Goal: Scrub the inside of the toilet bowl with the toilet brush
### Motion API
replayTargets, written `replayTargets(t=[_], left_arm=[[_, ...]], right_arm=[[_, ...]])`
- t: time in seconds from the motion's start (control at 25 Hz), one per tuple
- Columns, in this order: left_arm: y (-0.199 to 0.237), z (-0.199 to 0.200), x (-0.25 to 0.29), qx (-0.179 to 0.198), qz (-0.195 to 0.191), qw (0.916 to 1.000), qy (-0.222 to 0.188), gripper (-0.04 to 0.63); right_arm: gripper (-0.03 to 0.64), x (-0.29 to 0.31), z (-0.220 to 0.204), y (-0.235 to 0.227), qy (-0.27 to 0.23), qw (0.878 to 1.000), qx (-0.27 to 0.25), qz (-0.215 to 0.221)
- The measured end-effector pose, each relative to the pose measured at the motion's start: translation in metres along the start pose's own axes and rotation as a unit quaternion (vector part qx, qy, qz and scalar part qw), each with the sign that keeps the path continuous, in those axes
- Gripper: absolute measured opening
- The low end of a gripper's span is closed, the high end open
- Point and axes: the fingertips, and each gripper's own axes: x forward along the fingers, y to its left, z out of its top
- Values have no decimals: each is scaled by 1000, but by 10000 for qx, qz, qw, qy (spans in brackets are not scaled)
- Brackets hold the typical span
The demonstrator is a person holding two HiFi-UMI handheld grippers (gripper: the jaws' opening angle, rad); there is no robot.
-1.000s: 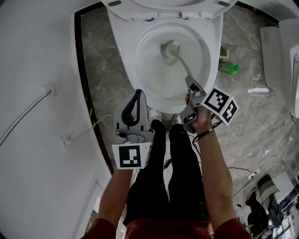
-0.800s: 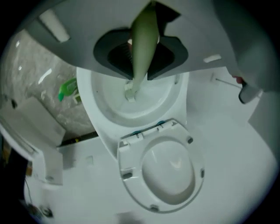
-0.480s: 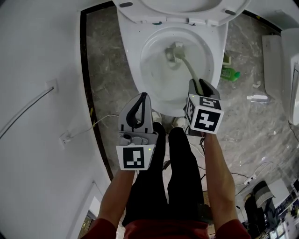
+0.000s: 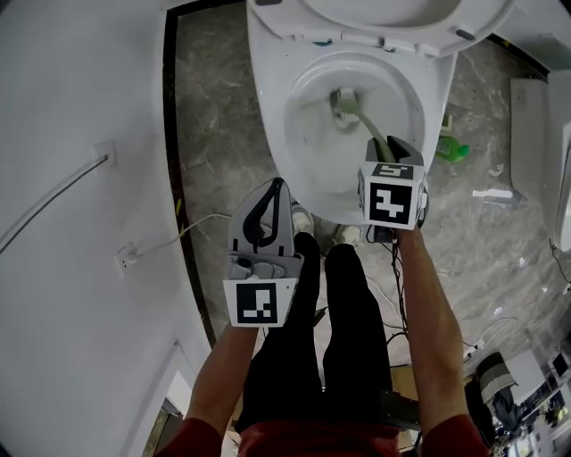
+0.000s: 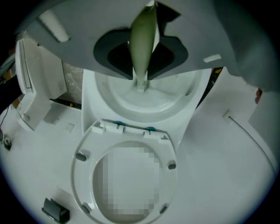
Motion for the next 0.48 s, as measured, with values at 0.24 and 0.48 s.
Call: replayTargets(t=[0.24,0.48], left_arm=[[8,1,1,13,16,10000,0,5],[8,0,-3,-29,24,10000,-16,5]], right_arm=[[115,-19,13,30,-333,9953,-912,47],[115,28,-2,17,149,9966,-815,3]])
